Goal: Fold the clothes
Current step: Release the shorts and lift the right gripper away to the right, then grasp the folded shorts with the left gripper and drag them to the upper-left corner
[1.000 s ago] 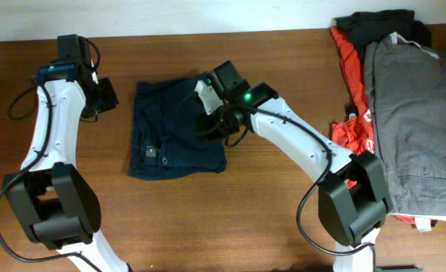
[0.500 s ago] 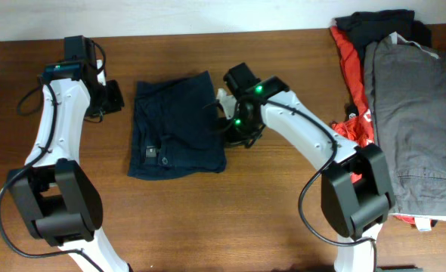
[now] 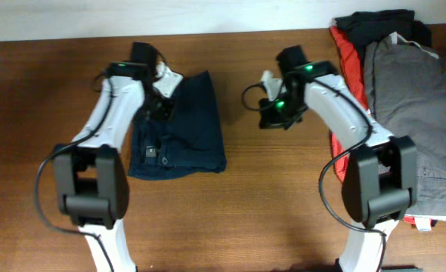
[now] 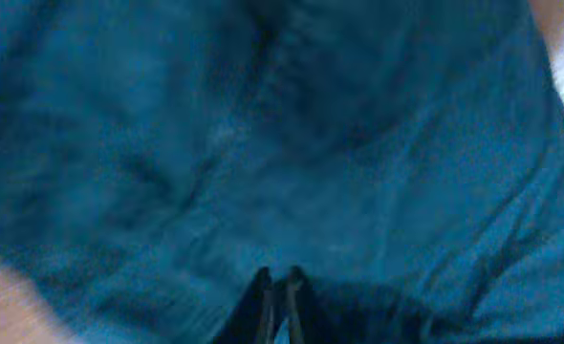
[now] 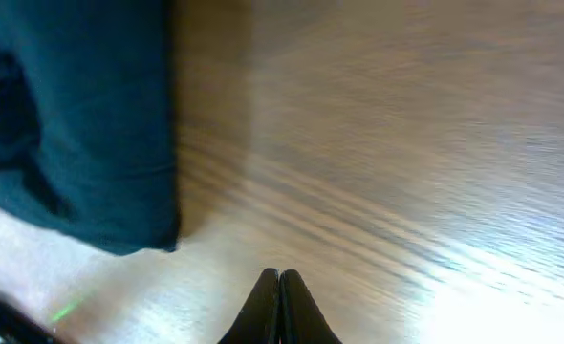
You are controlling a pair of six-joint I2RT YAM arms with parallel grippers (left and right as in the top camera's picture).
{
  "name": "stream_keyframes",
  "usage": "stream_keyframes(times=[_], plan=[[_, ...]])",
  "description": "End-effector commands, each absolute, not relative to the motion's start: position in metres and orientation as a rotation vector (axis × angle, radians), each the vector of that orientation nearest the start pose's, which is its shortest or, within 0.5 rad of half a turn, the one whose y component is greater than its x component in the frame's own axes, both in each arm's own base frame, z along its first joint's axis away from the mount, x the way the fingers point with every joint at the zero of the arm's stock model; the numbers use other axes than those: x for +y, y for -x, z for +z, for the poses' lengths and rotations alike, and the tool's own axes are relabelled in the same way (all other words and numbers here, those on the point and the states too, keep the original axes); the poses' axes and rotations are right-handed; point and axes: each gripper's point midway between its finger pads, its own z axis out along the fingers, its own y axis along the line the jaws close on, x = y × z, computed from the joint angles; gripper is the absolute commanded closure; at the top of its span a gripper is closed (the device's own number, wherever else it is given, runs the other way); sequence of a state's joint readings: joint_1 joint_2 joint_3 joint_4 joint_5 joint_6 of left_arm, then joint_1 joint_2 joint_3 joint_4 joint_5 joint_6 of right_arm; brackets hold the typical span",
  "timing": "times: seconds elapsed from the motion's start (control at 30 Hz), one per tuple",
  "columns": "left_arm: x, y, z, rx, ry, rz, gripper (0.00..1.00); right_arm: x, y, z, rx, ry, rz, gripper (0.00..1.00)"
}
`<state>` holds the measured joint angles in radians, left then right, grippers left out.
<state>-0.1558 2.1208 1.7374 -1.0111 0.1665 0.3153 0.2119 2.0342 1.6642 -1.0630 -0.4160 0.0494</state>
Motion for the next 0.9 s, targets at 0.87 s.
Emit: stream_keyframes(times=[0.87], plan=[[-0.007, -0.491, -0.062, 2.922, 0.257, 0.238, 0.94, 0.131, -0.413, 0.081, 2.949, 0.215, 0.628, 0.95]])
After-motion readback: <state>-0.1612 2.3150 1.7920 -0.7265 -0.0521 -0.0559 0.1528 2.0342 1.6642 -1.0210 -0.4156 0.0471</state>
